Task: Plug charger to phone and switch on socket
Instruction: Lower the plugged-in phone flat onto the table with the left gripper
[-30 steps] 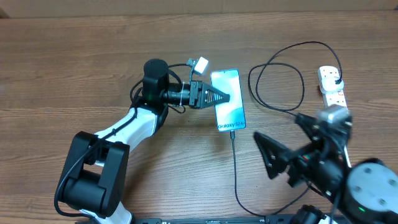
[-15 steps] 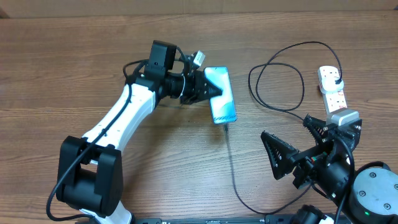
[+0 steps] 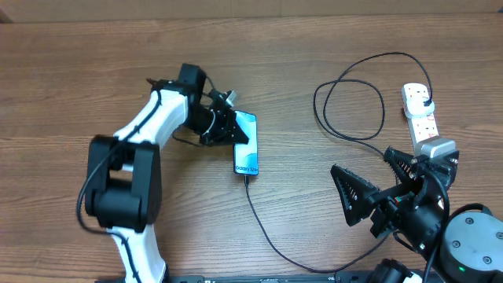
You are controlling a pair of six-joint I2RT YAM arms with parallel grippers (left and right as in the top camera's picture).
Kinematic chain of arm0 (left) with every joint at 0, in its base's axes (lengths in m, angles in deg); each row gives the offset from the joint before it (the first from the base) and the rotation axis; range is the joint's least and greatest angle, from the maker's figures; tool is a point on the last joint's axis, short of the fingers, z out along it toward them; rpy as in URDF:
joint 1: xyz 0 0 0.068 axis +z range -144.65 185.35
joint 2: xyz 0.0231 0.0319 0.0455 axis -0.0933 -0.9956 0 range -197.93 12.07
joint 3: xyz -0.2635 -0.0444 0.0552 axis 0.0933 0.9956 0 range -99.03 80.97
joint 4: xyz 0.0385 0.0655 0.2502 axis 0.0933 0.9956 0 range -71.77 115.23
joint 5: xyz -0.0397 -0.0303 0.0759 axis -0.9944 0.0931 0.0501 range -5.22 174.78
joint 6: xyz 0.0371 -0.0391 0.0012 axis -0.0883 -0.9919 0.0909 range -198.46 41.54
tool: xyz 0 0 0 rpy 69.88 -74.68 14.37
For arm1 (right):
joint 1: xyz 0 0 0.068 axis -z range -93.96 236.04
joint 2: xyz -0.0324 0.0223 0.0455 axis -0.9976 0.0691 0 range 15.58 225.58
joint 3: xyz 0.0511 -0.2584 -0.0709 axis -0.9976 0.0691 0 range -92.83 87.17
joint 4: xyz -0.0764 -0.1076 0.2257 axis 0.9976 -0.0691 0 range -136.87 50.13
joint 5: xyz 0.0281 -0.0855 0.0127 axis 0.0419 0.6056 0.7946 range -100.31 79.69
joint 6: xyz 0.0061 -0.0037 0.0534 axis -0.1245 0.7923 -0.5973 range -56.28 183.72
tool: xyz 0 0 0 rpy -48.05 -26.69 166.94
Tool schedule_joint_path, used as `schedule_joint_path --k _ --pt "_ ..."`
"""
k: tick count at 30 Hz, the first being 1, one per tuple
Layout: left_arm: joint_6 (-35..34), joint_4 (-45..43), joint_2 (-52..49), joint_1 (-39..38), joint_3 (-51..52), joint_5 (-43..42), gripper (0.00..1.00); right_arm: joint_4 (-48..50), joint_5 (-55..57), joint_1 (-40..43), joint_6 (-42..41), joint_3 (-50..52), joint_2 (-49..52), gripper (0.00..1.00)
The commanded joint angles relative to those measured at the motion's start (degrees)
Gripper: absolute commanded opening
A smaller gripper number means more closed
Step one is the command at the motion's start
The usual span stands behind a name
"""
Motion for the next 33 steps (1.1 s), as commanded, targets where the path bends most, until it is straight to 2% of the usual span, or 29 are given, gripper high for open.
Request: schedule_joint_path --k 1,7,14,21,28,33 --pt "6.8 0.0 -4.2 2.4 -1.7 -11.0 0.04 -1.6 0.8 0.1 -3.6 -0.3 0.4 1.00" --pt "16.0 2.4 -8.1 4.1 -1.7 -10.2 0.04 -3.0 0.8 0.1 -4.8 -0.3 0.9 1.00" --pt "15.4 3.5 -8.4 4.8 -1.7 -0.3 0.04 -3.1 0.8 0.1 -4.8 -0.3 2.6 1.00" --pt "13.9 3.9 -8.4 4.8 -1.6 11.7 0.09 -3.2 0.4 0.1 -4.8 -0.3 6.2 1.00" --pt "13.9 4.3 -8.4 4.7 -1.6 17.4 0.26 -3.1 0.2 0.1 -4.8 -0.3 10.5 1.00" --pt "13.8 5.1 -8.4 4.7 -1.6 21.8 0.34 -3.1 -1.0 0.1 -4.8 -0.3 13.3 1.00"
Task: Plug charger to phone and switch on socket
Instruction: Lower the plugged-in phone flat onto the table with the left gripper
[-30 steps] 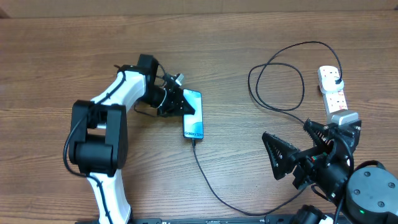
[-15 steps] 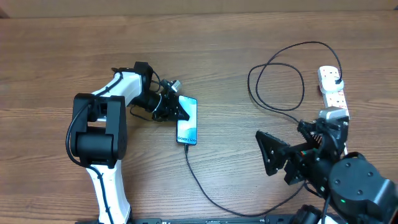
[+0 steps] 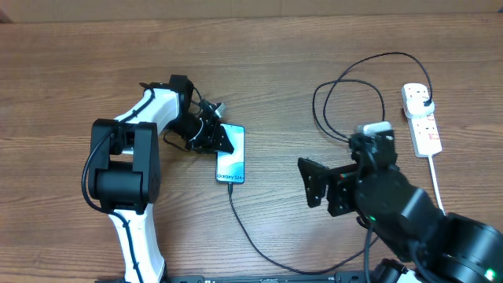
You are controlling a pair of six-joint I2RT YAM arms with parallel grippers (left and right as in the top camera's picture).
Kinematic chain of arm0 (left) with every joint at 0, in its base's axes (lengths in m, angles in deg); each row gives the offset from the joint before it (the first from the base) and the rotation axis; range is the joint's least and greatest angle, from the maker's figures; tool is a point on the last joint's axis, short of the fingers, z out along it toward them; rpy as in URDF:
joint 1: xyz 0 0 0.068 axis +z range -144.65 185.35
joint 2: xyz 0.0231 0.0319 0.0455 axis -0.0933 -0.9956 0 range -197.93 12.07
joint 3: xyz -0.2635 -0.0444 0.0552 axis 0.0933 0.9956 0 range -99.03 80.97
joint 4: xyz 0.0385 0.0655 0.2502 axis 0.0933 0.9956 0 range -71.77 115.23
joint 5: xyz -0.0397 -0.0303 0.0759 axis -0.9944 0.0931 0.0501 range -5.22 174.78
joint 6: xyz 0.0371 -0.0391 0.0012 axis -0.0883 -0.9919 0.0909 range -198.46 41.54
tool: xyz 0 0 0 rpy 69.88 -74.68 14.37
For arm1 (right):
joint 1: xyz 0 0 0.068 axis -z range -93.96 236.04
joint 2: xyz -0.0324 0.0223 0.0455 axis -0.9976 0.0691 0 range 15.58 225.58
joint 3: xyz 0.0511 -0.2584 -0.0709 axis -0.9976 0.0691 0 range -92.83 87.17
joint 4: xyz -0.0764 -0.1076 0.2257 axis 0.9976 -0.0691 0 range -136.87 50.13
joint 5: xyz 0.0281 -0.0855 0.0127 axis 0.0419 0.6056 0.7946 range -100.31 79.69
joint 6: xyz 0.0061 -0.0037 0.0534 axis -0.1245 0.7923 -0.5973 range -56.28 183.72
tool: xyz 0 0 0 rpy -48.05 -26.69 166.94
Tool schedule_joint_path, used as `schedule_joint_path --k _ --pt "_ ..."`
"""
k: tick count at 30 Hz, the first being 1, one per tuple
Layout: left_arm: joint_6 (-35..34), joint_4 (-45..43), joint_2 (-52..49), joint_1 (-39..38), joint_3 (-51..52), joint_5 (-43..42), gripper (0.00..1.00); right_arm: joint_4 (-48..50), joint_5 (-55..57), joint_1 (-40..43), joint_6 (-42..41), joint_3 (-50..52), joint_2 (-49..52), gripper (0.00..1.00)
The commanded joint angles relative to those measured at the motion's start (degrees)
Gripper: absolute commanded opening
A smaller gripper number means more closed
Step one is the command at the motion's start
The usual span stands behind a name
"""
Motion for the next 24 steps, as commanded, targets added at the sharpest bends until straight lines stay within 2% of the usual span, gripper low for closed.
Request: schedule_joint_path --k 1,5,19,21,23,24 --pt "1.0 -0.1 -0.8 0.4 0.2 13.8 0.35 0.3 -0.7 0.1 -0.3 -0.3 1.5 1.00" --pt "1.0 0.3 -0.8 0.4 0.2 16.1 0.42 0.3 -0.9 0.1 -0.3 -0.3 3.2 1.00" --pt "1.0 0.5 -0.8 0.4 0.2 16.8 0.46 3.1 -5.6 0.1 -0.3 -0.3 6.2 1.00" --pt "1.0 0.4 -0.8 0.4 0.2 16.8 0.49 4.7 -7.4 0.1 -0.3 -0.3 6.9 1.00" --pt "1.0 0.2 -0.8 0.4 0.2 17.1 0.58 6.3 -8.4 0.1 -0.3 -0.3 7.8 1.00" --pt "1.0 0.2 -0.8 0.4 0.2 18.0 0.79 7.3 -8.4 0.1 -0.3 -0.3 8.4 1.00"
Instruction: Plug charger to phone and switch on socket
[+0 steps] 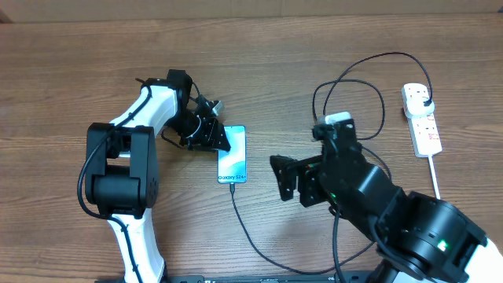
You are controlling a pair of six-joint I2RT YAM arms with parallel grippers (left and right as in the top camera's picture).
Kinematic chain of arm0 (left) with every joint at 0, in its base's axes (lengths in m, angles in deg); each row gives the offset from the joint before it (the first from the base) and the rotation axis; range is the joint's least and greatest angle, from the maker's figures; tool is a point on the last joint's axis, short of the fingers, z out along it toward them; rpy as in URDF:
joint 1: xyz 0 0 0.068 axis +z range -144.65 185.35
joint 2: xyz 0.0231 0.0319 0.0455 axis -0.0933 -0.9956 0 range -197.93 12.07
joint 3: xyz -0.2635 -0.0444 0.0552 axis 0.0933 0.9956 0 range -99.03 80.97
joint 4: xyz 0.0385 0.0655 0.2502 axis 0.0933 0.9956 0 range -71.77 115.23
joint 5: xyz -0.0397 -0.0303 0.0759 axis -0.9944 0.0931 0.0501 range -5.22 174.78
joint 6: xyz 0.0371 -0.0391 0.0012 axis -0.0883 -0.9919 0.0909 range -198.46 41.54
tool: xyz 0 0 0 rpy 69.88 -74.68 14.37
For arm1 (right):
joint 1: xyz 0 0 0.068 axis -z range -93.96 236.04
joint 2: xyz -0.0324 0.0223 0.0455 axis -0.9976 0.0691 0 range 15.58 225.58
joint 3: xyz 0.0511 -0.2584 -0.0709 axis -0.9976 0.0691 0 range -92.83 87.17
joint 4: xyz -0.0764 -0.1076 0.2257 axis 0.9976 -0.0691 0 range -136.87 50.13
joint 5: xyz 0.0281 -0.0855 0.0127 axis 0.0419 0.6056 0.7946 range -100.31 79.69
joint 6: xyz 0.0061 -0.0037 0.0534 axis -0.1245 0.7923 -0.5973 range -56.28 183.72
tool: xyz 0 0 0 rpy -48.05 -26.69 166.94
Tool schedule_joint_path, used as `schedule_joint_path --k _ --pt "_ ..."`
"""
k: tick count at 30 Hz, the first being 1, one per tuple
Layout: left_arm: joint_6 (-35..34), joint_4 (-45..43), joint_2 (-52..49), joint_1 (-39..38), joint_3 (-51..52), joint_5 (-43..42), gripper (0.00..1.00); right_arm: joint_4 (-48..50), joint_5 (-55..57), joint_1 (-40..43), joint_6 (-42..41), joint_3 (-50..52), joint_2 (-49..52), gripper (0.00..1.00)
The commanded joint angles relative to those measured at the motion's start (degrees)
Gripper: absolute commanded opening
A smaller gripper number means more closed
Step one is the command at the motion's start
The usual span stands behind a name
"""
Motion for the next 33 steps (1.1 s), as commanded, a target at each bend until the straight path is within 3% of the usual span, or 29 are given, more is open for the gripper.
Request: schedule_joint_path --k 1,5,7,11,13,15,19,23,27,33 --pt "0.5 -1.1 -2.8 0.4 1.4 12.5 1.00 2.1 -2.1 0.1 -0.3 -0.3 1.6 1.00" --pt "0.5 1.9 -2.8 0.4 0.4 18.4 1.00 5.4 -1.8 0.1 -0.2 -0.3 4.2 1.00" --pt "0.5 5.7 -2.8 0.8 -1.4 20.9 1.00 5.4 0.8 0.4 -1.0 -0.3 5.6 0.82" --pt "0.3 11.5 -1.5 2.4 -6.9 19.0 1.00 -0.6 9.7 2.8 -10.8 -0.3 7.1 0.44" --pt "0.3 13.5 0.9 3.6 -9.4 16.4 1.00 -4.6 11.0 5.8 -14.6 -0.4 7.0 0.17" --pt "0.3 14.2 4.7 4.7 -10.7 13.4 1.00 -8.5 10.9 11.1 -16.8 -0.4 6.6 0.06" --pt "0.3 14.1 16.5 6.4 -10.8 7.8 1.00 -11.8 10.3 22.9 -16.1 -0.4 6.7 0.04" --pt "1.0 13.6 28.9 6.3 -10.8 7.2 1.00 -9.6 3.6 37.2 -9.6 -0.4 7.9 0.04" --pt "1.1 14.3 41.9 6.3 -10.8 11.6 1.00 -6.8 -6.3 53.2 -4.6 -0.4 12.0 0.04" --pt "1.2 17.2 59.1 6.3 -10.7 15.4 1.00 -3.0 -14.3 69.8 -4.0 -0.4 22.6 0.04"
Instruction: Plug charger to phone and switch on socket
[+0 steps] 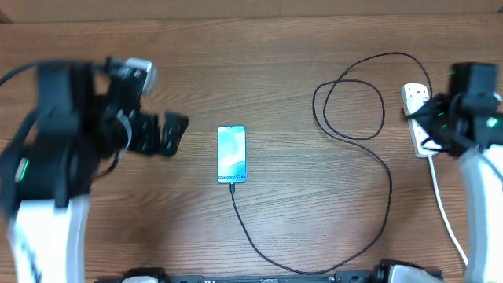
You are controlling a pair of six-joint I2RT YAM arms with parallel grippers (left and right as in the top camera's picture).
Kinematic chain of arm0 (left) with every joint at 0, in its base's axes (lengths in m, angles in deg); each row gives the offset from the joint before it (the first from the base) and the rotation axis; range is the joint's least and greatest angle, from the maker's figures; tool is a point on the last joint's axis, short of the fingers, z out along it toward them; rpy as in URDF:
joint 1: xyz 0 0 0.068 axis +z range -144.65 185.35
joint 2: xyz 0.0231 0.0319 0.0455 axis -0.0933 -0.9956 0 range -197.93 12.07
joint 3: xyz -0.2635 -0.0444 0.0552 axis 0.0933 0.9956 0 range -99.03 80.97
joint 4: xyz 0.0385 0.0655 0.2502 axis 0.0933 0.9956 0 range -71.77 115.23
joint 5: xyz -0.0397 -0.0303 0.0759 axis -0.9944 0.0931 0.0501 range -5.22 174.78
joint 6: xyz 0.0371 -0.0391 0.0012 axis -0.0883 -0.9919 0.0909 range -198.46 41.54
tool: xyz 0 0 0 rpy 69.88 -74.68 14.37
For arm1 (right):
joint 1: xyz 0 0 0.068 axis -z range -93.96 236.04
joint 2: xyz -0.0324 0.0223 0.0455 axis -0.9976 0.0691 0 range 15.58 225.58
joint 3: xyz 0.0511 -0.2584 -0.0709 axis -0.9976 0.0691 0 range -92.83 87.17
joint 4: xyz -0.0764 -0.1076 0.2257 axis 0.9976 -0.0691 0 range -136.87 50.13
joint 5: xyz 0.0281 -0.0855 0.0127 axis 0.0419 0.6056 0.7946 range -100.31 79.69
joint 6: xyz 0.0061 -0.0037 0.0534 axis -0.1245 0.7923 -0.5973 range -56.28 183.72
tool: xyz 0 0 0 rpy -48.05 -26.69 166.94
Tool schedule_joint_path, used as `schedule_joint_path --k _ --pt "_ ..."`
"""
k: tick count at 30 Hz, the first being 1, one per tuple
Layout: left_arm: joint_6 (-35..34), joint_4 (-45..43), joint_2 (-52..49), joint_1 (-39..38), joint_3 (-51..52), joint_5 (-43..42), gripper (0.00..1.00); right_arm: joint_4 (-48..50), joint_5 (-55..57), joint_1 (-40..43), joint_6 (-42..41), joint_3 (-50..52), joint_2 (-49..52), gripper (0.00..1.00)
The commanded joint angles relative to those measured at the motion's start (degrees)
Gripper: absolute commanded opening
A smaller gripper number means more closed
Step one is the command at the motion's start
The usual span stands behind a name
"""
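The phone [231,154] lies flat at the table's middle with its screen lit. The black charger cable [259,244] is plugged into its lower end, loops right and up [350,106], and ends at a black plug in the white power strip [413,94] at the far right. My right gripper [432,130] is down over the strip's middle, hiding its switches; its jaws are too dark to read. My left gripper [163,132] is raised and blurred, left of the phone and apart from it, with nothing between its fingers.
The power strip's white lead [446,216] runs down toward the front edge beside my right arm [479,181]. My left arm [47,157] looms large and blurred over the table's left side.
My left gripper has let go of the phone's left edge and moved up and to the left. The right gripper has moved from beside the phone's cable to the power strip at the far right.
The left gripper first held the phone's left edge with the cable plugged in, then had shifted it slightly left and straightened it. Meanwhile the open right gripper stood ever nearer the phone. Now the phone lies alone and the right gripper is on the power strip.
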Motion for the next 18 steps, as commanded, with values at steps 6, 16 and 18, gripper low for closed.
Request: schedule_joint_path --k 6,16,18 --pt "1.2 4.9 17.7 -0.4 -0.3 11.6 1.00 5.2 -11.8 11.1 1.9 -1.0 16.7 0.04" --pt "1.2 6.0 24.5 -0.5 -0.2 11.7 1.00 8.5 -11.5 11.9 4.9 -8.9 32.5 0.04" --pt "1.2 6.1 25.1 -0.4 -0.1 11.7 1.00 8.6 -11.6 12.2 4.9 -10.4 34.6 0.04"
